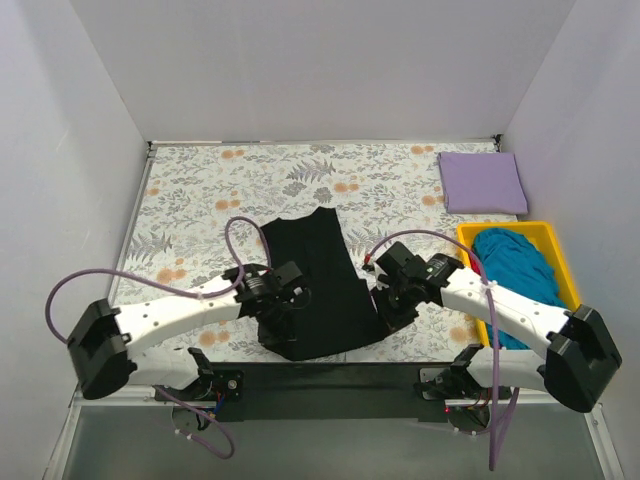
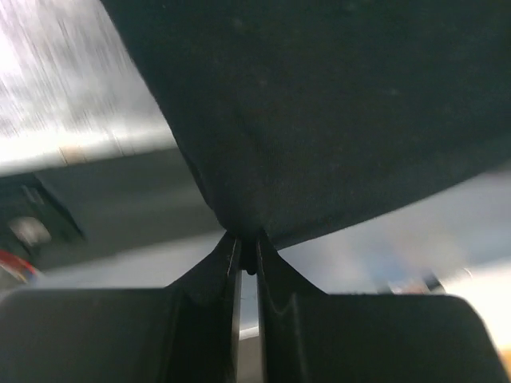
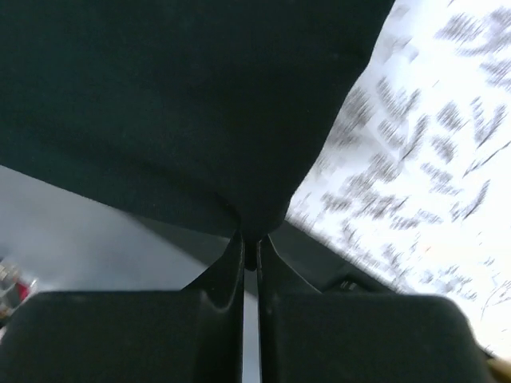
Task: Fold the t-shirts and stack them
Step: Fold the tshirt
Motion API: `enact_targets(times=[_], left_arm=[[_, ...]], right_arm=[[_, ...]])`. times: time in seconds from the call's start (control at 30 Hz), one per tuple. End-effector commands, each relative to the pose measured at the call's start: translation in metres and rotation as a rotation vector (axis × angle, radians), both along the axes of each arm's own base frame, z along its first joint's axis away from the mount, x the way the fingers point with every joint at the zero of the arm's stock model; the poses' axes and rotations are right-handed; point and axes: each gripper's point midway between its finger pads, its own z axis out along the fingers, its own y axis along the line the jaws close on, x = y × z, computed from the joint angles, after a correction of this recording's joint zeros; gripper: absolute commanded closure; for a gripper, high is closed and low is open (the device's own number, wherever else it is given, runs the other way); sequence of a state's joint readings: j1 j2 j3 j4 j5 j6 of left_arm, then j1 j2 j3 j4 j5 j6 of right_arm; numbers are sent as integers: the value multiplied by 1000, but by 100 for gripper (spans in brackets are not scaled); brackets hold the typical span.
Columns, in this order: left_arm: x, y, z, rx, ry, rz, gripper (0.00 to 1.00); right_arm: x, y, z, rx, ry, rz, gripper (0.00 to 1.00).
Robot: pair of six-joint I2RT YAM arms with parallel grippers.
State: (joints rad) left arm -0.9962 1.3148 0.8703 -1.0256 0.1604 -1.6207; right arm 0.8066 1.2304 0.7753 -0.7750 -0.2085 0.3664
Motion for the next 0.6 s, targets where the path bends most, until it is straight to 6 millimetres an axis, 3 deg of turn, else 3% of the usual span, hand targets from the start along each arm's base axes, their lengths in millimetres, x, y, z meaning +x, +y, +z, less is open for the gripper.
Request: enact_targets(times=[0.0, 0.13, 0.2, 0.23, 0.27, 0.3, 0.5, 0.57], left_arm=[[-53, 34, 27, 51, 191, 99, 100], [-47, 25, 47, 3, 170, 74, 100], [-37, 24, 46, 19, 139, 60, 100], [-25, 25, 47, 19, 103, 67, 100], [-19, 23, 50, 8, 96, 87, 100], [-9, 26, 51, 9, 60, 88, 100], [71, 39, 62, -39, -73, 217, 100], [87, 38, 66, -58, -107, 214, 100]], right_arm=[[-36, -27, 20, -65, 123, 1, 99], [-14, -20, 44, -88, 54, 43, 99], [12, -8, 62, -85, -31, 51, 99], [29, 0, 72, -84, -69, 59, 99], [30, -1, 68, -99, -56, 66, 99], [45, 8, 82, -76, -106, 64, 99], [95, 35, 100, -61, -178, 86, 99], [110, 46, 107, -48, -198, 93, 99]])
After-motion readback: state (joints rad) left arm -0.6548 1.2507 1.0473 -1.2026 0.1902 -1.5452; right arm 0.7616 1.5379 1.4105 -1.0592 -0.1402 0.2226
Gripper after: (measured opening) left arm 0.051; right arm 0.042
